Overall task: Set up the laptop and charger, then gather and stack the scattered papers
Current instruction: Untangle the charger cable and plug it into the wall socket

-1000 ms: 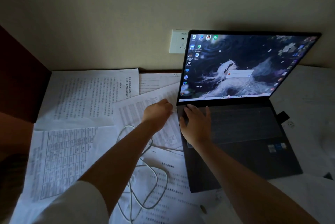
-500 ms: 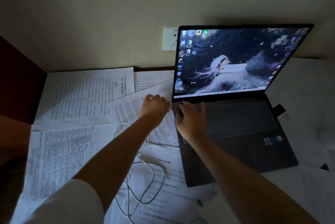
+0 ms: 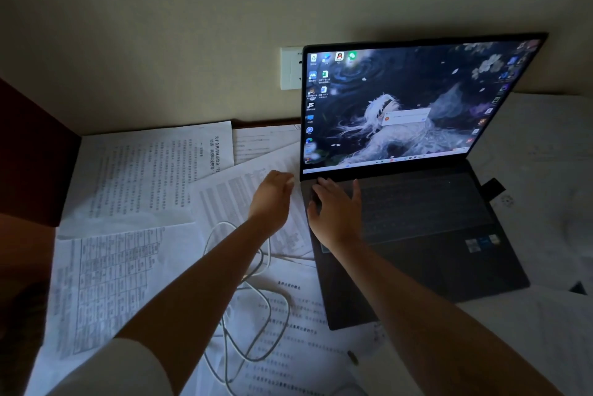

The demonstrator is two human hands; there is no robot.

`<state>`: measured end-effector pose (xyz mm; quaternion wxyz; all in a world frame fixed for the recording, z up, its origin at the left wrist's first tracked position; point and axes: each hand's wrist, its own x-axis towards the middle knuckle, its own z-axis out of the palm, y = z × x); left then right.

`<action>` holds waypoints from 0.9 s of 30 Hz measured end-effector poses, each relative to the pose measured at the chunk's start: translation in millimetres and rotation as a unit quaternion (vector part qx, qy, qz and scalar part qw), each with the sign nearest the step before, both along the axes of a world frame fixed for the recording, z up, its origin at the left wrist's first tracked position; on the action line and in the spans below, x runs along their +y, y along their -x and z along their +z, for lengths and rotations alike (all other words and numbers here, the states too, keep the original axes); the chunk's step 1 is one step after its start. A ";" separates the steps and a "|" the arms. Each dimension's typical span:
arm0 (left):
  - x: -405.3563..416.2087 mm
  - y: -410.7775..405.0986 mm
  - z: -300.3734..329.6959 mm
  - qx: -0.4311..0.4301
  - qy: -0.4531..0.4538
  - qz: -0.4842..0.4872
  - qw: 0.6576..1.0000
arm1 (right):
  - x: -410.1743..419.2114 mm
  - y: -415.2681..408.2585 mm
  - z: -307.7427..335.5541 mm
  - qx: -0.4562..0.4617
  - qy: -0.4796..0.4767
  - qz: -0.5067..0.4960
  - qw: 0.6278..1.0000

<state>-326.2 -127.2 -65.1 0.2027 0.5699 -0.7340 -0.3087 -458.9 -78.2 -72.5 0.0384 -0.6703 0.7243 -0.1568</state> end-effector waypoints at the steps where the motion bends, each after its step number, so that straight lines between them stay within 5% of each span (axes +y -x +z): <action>1: 2.1 2.9 0.6 0.039 -0.031 0.028 0.998 | -0.2 -0.2 0.5 -0.003 -0.004 0.000 1.000; 4: 7.7 10.4 -0.8 0.139 -0.109 0.080 0.981 | -1.1 -0.3 0.7 -0.003 -0.003 0.000 1.000; 10: 14.8 12.7 0.0 0.209 -0.155 0.125 0.957 | -1.0 -0.2 1.6 -0.005 -0.022 0.001 1.000; 27: 16.2 7.9 11.0 0.227 -0.214 0.163 0.936 | -0.5 2.2 12.6 -0.025 -0.076 0.012 0.997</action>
